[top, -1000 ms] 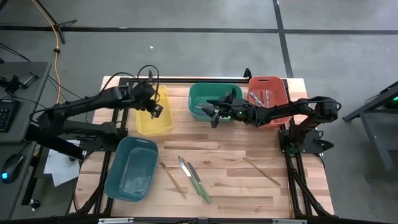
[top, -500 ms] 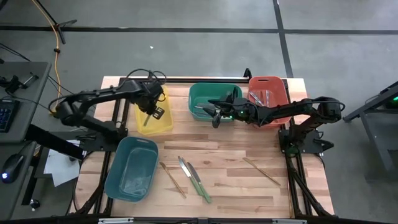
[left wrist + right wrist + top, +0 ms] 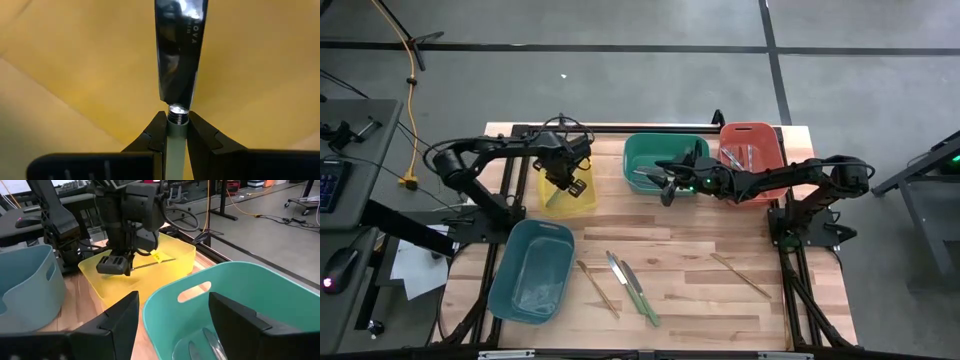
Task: Sort silverware by color (type)
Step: Put the green knife into the yellow bin
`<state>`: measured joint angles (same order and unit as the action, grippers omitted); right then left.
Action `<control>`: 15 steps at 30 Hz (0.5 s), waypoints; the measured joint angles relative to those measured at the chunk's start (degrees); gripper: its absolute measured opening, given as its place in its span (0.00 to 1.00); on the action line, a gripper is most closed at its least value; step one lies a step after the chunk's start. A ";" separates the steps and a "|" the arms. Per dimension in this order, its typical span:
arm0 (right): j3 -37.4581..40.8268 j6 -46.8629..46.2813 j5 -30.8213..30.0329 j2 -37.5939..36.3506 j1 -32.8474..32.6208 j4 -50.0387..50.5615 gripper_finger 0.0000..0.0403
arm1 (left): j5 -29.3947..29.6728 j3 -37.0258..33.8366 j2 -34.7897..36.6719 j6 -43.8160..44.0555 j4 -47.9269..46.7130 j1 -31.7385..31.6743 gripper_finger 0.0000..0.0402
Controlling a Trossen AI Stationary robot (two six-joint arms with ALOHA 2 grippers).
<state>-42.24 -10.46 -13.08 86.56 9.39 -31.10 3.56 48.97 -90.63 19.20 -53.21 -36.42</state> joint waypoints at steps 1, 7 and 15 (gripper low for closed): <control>0.00 0.00 -0.02 0.00 0.00 0.12 0.55 | 0.10 -0.01 -0.55 0.00 0.13 0.00 0.07; -0.02 0.00 -0.02 0.00 0.00 0.47 0.55 | 0.31 0.00 -3.87 0.00 0.15 0.00 0.07; -0.02 0.00 -0.02 0.00 0.00 0.47 0.55 | 0.82 0.14 -4.99 0.02 0.17 0.04 0.13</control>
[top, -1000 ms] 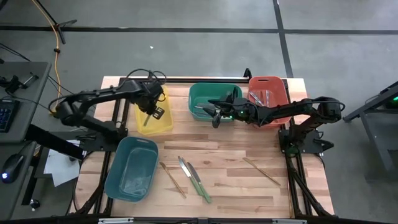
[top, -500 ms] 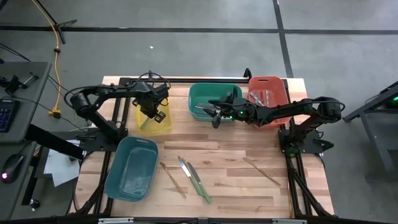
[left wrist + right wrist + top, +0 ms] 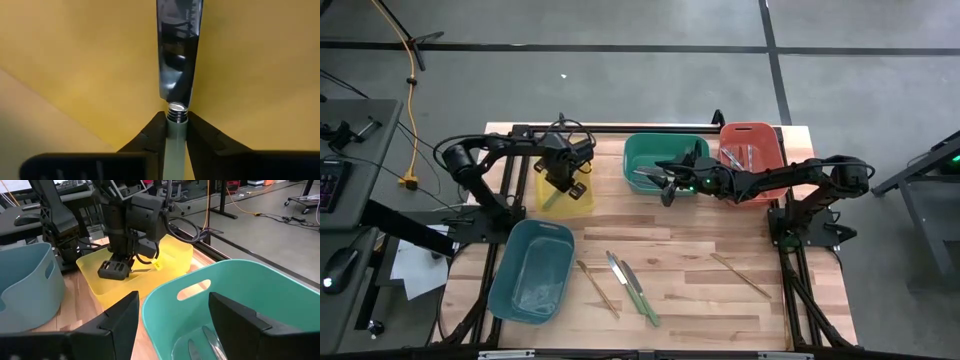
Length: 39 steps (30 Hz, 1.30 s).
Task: Sort silverware by color (type)
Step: Put the green knife into the yellow bin
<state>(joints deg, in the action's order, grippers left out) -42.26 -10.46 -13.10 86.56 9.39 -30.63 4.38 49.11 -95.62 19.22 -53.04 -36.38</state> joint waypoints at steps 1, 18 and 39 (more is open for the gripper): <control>0.00 -0.01 0.00 0.00 0.00 0.00 0.55 | 0.44 -0.07 0.08 0.00 -0.01 0.00 0.15; 0.00 -0.02 0.00 0.00 0.00 0.02 0.55 | 1.39 0.47 -0.04 -0.94 -0.91 -0.04 0.31; -0.02 0.01 -0.02 0.00 0.00 1.65 0.55 | 8.48 17.48 16.80 -0.16 -14.10 1.36 0.33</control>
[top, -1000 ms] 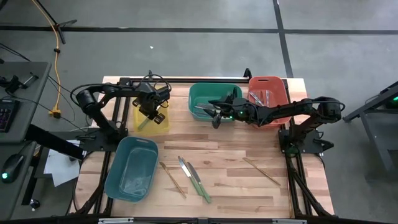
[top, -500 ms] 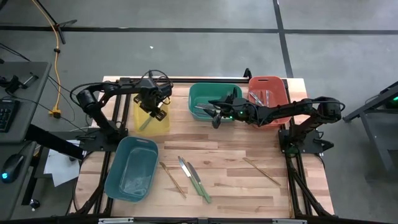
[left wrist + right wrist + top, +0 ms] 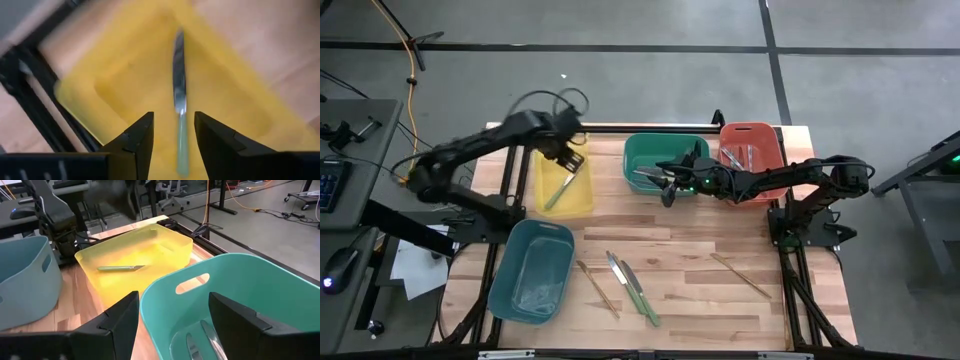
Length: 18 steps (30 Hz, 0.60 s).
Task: Sort silverware by color (type)
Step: Put the green knife into the yellow bin
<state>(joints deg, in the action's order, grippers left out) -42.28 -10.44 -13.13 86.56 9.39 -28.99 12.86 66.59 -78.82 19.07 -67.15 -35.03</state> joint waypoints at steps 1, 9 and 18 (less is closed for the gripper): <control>0.00 0.17 0.00 0.00 0.00 -0.08 0.55 | 0.63 0.00 2.40 0.17 0.86 0.00 0.33; 0.00 0.18 -0.02 0.00 0.00 -0.69 0.55 | 3.22 -1.75 20.09 -1.32 15.27 0.00 0.33; 0.00 -0.04 -0.01 0.00 0.00 -0.31 0.55 | 2.53 -6.83 29.60 -4.76 27.65 0.49 0.33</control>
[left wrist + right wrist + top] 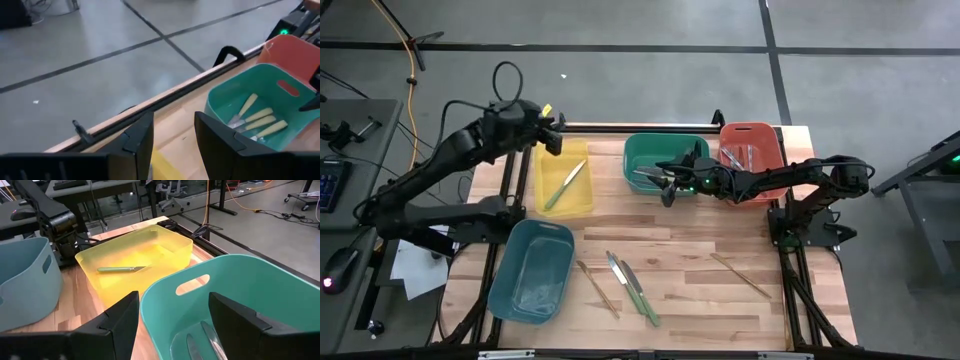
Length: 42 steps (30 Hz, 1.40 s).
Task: Sort silverware by color (type)
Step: Put the green knife into the yellow bin
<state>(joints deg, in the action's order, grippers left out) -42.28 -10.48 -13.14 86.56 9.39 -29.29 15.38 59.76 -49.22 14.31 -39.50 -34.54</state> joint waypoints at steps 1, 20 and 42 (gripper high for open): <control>0.00 0.00 0.01 0.00 0.00 0.02 0.55 | -0.54 -0.97 0.55 -0.07 1.15 0.42 0.33; 0.00 0.46 0.01 0.00 0.00 -0.27 0.55 | -12.39 -32.06 -2.54 -8.98 64.28 28.19 0.33; -0.02 3.45 9.40 0.00 -0.04 -4.72 0.55 | 3.37 -33.06 -11.22 -15.00 71.92 35.25 0.33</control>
<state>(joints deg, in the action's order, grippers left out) -42.30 -7.03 -3.74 86.56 9.34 -34.01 18.76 26.70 -60.45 -0.69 32.42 0.71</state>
